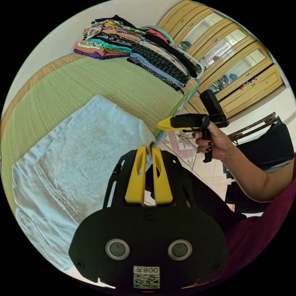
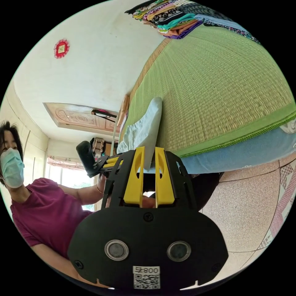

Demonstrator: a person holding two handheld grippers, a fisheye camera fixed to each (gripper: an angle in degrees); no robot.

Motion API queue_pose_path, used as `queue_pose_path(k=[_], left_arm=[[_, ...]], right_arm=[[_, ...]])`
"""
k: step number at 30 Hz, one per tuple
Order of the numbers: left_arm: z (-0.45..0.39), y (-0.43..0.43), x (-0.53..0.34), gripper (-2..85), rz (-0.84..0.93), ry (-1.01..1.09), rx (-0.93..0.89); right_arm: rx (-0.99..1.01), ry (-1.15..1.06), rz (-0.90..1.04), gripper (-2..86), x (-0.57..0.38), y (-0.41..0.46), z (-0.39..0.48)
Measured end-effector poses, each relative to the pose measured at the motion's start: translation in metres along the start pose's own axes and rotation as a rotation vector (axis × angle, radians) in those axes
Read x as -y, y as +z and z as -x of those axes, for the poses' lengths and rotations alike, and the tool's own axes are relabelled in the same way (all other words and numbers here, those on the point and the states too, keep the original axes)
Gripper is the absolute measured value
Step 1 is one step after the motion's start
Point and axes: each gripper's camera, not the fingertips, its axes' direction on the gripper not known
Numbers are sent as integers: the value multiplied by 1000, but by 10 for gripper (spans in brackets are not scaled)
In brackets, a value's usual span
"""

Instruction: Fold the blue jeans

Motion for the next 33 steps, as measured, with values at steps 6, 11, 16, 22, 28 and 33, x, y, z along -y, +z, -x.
queue_pose_path(k=[6, 11, 16, 22, 28, 33], left_arm=[[-1, -34, -10, 28, -48, 14, -10], [-1, -61, -22, 27, -70, 41, -11], [7, -77, -29, 27, -89, 36, -61], [-3, -105, -25, 26, -158, 120, -110], [7, -136, -47, 25, -212, 159, -201], [44, -182, -104, 24, -280, 75, -254]], right_arm=[[24, 6, 68, 84, 91, 34, -16], [30, 58, 182, 71, 139, 65, -30], [12, 73, 184, 34, 147, 46, -27], [-44, 45, 72, 22, 155, -45, 3], [-135, 50, -33, 19, 149, -116, 51], [-70, 12, -76, 19, 150, -122, 113]])
